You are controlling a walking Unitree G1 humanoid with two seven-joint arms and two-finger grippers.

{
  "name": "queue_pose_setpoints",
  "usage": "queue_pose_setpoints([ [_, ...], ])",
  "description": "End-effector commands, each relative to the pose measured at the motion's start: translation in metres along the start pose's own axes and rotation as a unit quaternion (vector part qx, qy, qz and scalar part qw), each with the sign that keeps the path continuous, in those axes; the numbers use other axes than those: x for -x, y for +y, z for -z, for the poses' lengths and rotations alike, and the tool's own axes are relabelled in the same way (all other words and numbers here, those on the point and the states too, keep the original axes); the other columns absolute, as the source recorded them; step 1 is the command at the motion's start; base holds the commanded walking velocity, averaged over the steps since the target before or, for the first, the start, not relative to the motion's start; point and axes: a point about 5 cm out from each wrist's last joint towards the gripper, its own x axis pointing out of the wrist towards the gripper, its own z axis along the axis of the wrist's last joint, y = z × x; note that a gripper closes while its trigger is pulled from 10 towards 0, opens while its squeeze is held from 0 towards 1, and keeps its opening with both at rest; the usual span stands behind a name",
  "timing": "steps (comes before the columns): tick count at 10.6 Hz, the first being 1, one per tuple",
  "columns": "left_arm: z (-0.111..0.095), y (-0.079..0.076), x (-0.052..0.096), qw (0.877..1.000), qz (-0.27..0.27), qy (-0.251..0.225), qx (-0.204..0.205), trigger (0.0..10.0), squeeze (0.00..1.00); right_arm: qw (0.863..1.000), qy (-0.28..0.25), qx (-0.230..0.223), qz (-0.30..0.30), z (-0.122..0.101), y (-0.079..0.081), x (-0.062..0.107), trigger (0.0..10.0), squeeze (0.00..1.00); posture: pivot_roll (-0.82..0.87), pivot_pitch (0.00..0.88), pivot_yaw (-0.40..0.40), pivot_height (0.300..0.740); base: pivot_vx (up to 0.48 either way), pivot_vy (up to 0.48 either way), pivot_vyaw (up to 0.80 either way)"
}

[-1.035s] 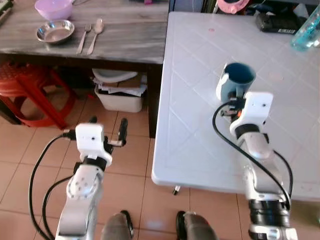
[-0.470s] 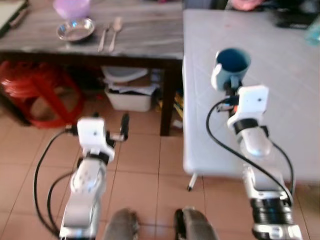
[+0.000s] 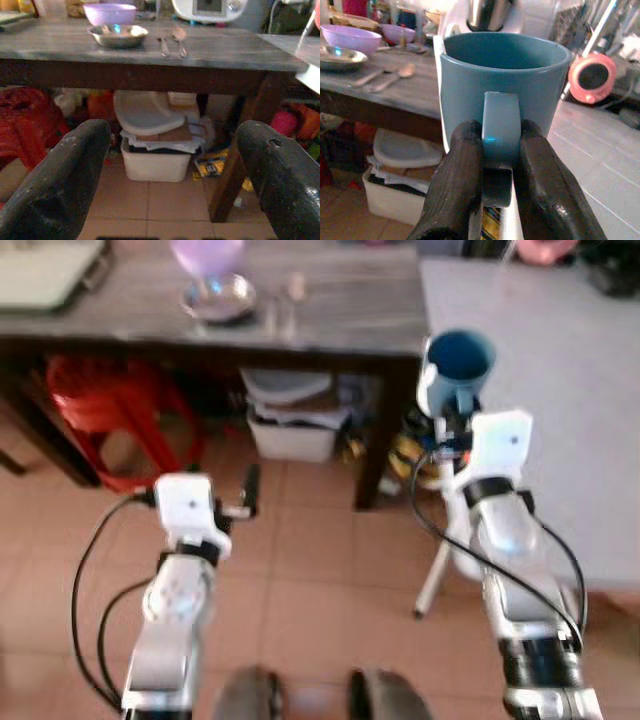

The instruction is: Setting the table

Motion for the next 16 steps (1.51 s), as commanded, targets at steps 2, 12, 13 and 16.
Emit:
queue_pose_setpoints([
  [2,0.001,0.005,0.003,1.0,-0.004,0.001,-0.012,10.0,0.0,1.0,-0.02,-0.002,-0.006,-0.008,0.004,-0.002,10.0,0.0,-0.01,0.169,-0.015,0.74,0.463,0.0,0.0],
  [12,0.0,0.0,0.001,1.0,0.004,-0.01,-0.012,10.0,0.0,0.999,-0.039,0.011,-0.016,-0.013,0.009,-0.005,10.0,0.0,-0.01,0.161,-0.011,0.74,0.48,0.0,0.0],
  [13,-0.001,0.001,0.003,1.0,-0.002,-0.016,-0.014,10.0,0.0,0.999,-0.04,0.012,-0.014,-0.014,0.009,-0.006,10.0,0.0,0.0,0.163,-0.011,0.74,0.0,0.0,0.0],
  [16,-0.002,0.004,0.008,1.0,-0.009,-0.016,-0.015,10.0,0.0,0.999,-0.042,0.012,-0.008,-0.015,-0.004,-0.017,10.0,0.0,0.01,0.18,-0.004,0.74,0.0,0.0,0.0],
])
